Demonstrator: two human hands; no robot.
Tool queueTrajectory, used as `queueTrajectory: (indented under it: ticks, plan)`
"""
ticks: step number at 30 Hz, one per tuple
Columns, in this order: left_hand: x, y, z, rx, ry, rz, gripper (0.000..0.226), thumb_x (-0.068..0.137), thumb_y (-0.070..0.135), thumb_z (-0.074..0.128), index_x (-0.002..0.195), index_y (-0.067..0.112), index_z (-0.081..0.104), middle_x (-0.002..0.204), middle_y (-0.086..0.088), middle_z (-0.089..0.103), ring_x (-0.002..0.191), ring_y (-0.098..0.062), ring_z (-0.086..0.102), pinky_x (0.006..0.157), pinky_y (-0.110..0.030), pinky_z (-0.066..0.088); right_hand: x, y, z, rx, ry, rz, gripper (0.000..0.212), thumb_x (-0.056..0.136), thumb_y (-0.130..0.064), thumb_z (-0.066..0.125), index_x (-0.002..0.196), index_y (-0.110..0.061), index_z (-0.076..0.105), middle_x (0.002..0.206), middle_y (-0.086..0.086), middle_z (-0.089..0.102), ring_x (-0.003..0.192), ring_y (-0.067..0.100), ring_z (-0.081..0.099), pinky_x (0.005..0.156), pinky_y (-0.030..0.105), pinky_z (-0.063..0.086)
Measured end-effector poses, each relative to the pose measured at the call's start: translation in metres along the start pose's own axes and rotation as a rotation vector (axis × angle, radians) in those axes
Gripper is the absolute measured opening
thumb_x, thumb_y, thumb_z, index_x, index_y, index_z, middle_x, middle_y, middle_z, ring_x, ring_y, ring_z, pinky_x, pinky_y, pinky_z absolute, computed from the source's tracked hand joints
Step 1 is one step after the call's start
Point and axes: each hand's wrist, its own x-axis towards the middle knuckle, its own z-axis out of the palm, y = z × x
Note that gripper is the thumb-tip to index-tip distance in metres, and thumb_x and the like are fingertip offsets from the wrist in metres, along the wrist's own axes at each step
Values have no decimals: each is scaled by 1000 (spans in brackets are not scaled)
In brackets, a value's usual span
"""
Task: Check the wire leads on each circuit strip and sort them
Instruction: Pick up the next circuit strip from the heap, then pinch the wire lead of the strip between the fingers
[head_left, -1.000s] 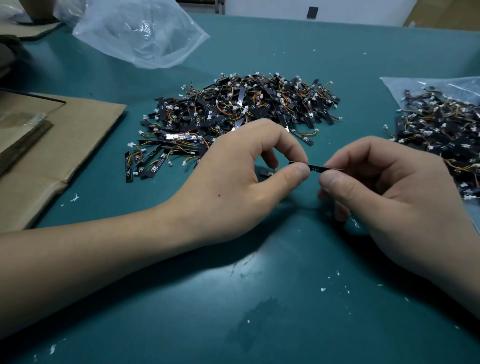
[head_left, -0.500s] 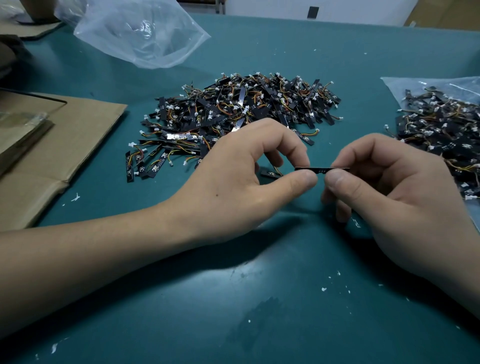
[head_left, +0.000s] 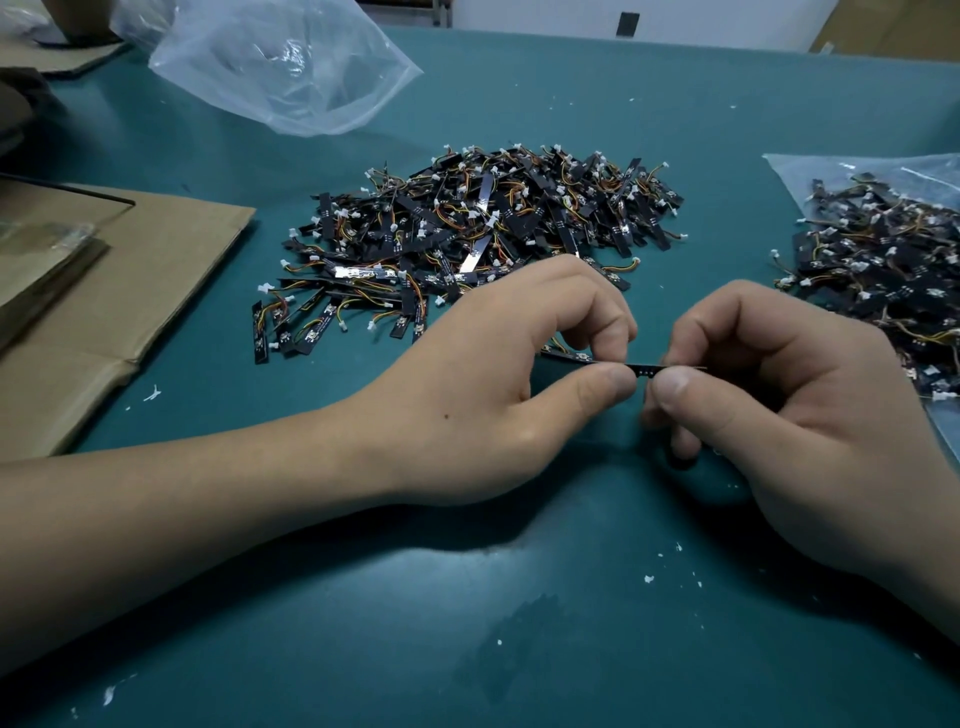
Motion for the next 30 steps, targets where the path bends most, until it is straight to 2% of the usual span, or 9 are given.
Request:
queueTrajectory:
  ticks: [5,11,17,21,26,30]
  plan:
    - [0,-1,0,-26,-5,-12,10,96,12,67,91,12,58,108,-6,65,103,-19,59,87,-20,42,0,2,-1,-24,-12,-25,12,90,-32,64,86,-21,61,68,-4,70,51,15,63,53,19,48]
    - [0,1,-1,-58,-2,-28,10,95,16,63,90,9,58,110,-4,65,102,-13,59,88,-21,41,0,3,0,-17,-27,-28,10,93,-33,62,90,-24,59,71,-1,70,53,17,63,54,22,50]
    - [0,0,0,-39,-32,-22,10,98,12,60,89,10,56,109,-5,66,101,-15,58,87,-19,40,0,4,0,-8,-49,-41,7,94,-32,62,91,-27,59,73,-2,70,55,18,64,54,23,50]
    - [-1,1,2,-10,50,2,8,97,15,63,93,9,60,110,-4,64,104,-16,59,87,-17,39,1,6,-1,30,-65,-25,8,95,-33,58,94,-25,56,77,2,71,57,23,63,55,31,51]
    - [-2,-1,3,49,97,32,5,98,11,66,93,9,64,115,-3,64,108,-9,58,89,-13,37,0,5,0,33,-77,-26,9,95,-33,58,93,-24,56,77,2,71,56,19,62,54,26,51]
    - [-1,0,2,31,163,16,8,96,12,70,93,13,63,114,-2,64,108,-12,59,88,-15,39,1,5,1,27,-71,-29,8,95,-33,58,93,-26,56,78,1,72,55,19,63,54,25,51]
